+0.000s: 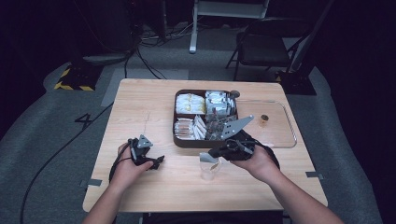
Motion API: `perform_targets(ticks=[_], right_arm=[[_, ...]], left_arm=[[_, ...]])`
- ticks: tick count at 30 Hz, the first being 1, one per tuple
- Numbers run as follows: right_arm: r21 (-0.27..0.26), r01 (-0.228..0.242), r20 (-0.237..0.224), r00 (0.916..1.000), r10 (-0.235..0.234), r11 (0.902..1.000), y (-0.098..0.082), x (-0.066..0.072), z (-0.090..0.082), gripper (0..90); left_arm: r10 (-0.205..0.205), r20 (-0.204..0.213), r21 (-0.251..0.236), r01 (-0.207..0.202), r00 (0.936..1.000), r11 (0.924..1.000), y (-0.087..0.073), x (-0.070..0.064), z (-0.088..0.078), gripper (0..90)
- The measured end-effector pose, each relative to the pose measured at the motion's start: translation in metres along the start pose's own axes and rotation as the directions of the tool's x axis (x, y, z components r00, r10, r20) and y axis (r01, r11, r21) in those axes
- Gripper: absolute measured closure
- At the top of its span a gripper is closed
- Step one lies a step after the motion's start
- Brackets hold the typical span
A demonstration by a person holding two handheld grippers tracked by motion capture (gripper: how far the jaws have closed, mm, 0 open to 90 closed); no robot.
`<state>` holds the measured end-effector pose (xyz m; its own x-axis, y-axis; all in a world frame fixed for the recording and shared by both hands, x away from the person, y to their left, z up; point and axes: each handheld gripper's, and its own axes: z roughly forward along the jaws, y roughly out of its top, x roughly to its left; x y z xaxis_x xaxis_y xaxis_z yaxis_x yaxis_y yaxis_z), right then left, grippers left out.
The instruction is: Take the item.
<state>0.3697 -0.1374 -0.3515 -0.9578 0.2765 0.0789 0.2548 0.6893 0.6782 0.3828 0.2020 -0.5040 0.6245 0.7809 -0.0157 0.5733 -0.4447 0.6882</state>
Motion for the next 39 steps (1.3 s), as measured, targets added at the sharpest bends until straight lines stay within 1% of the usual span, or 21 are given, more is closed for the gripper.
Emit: perform_targets(ticks=[3, 6, 8, 9, 11, 12, 14, 16, 18, 19, 20, 24, 25, 31, 34, 37, 39], right_arm=[[0.013, -0.009, 0.0, 1.0, 0.009, 0.9999, -0.003, -0.001, 0.004, 90.0], [0.044, -0.017, 0.007, 0.9998, 0.017, 0.9989, -0.009, -0.003, 0.011, 90.0], [0.054, -0.017, 0.012, 0.9998, 0.016, 0.9984, -0.009, -0.003, 0.012, 90.0], [0.075, -0.018, 0.015, 0.9997, 0.017, 0.997, -0.011, -0.004, 0.015, 90.0], [0.101, -0.015, 0.024, 0.9996, 0.013, 0.9948, -0.012, -0.003, 0.019, 90.0], [0.101, -0.015, 0.024, 0.9996, 0.013, 0.9948, -0.012, -0.003, 0.019, 90.0], [0.134, -0.014, 0.029, 0.9995, 0.01, 0.9909, -0.013, -0.003, 0.024, 90.0], [0.142, -0.015, 0.028, 0.9996, 0.011, 0.9898, -0.013, -0.003, 0.026, 90.0], [0.171, -0.009, 0.026, 0.9997, 0.005, 0.9852, -0.013, -0.003, 0.031, 90.0], [0.171, -0.009, 0.026, 0.9997, 0.005, 0.9852, -0.013, -0.003, 0.031, 90.0], [0.191, -0.009, 0.022, 0.9997, 0.005, 0.9816, -0.014, -0.002, 0.035, 90.0], [0.225, -0.011, 0.022, 0.9997, 0.007, 0.9743, -0.015, -0.002, 0.042, 90.0], [0.225, -0.011, 0.022, 0.9997, 0.007, 0.9743, -0.015, -0.002, 0.042, 90.0], [0.274, -0.01, 0.013, 0.9999, 0.007, 0.9618, -0.016, -0.002, 0.054, 90.0], [0.283, -0.012, 0.011, 0.9999, 0.009, 0.9592, -0.016, -0.002, 0.056, 90.0], [0.31, -0.019, 0.005, 0.9998, 0.019, 0.9507, -0.016, -0.003, 0.061, 90.0], [0.311, -0.016, 0.005, 0.9999, 0.016, 0.9503, -0.017, -0.003, 0.062, 88.8]], left_arm=[[0.0, 0.0, 0.0, 0.0, 1.0, 1.0, 0.0, 0.0, 0.0, 13.7], [0.0, 0.0, 0.0, 0.0, 1.0, 1.0, 0.0, 0.0, 0.0, 13.7], [-0.001, 0.001, 0.0, 0.001, 1.0, 1.0, 0.0, 0.0, 0.0, 13.7], [0.0, 0.0, 0.0, 0.0, 1.0, 1.0, 0.0, 0.0, 0.0, 13.7], [-0.001, 0.001, 0.0, 0.001, 1.0, 1.0, 0.0, 0.0, 0.0, 13.7], [-0.001, 0.001, 0.0, 0.001, 1.0, 1.0, 0.0, 0.0, 0.0, 13.7], [-0.001, 0.001, 0.0, 0.001, 1.0, 1.0, 0.0, 0.0, 0.0, 13.7], [0.0, 0.001, 0.001, 0.0, 1.0, 1.0, 0.0, 0.0, 0.0, 13.7], [-0.001, 0.001, 0.001, 0.001, 1.0, 1.0, 0.0, 0.0, 0.0, 13.7], [-0.001, 0.001, 0.001, 0.001, 1.0, 1.0, 0.0, 0.0, 0.0, 13.7], [0.0, 0.001, 0.001, 0.0, 1.0, 1.0, 0.0, 0.0, 0.0, 13.7], [-0.001, 0.001, 0.0, 0.001, 1.0, 1.0, 0.0, 0.0, 0.0, 13.7], [-0.001, 0.001, 0.0, 0.001, 1.0, 1.0, 0.0, 0.0, 0.0, 13.7], [0.001, 0.0, 0.0, -0.001, 1.0, 1.0, 0.0, 0.0, 0.0, 13.7], [0.001, 0.0, 0.0, -0.001, 1.0, 1.0, 0.0, 0.0, 0.0, 13.7], [0.001, 0.0, 0.0, -0.001, 1.0, 1.0, 0.0, 0.0, 0.0, 13.7], [0.0, 0.0, 0.0, 0.0, 1.0, 1.0, 0.0, 0.0, 0.0, 13.7]])
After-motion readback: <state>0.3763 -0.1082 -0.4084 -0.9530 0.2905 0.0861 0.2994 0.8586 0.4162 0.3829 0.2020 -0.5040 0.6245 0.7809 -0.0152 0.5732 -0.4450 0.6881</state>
